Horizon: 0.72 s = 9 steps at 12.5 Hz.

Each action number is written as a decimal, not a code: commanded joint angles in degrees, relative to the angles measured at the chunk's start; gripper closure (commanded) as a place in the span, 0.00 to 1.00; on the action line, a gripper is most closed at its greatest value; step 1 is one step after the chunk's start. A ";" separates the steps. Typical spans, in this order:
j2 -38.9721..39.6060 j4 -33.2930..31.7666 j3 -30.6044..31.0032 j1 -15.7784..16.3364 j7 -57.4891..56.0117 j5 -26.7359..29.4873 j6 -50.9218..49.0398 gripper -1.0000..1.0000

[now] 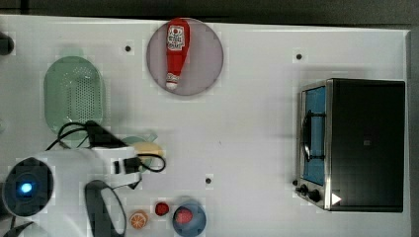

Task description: Pick Banana and place it in mug.

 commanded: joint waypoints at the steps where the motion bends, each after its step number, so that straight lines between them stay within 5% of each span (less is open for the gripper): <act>1: 4.47 -0.33 0.16 -0.65 8.90 1.57 5.91 0.72; 6: 15.46 -1.18 0.09 -0.71 8.97 1.34 16.67 0.72; 9: 16.95 -1.85 -0.79 -0.72 8.97 1.06 17.09 0.46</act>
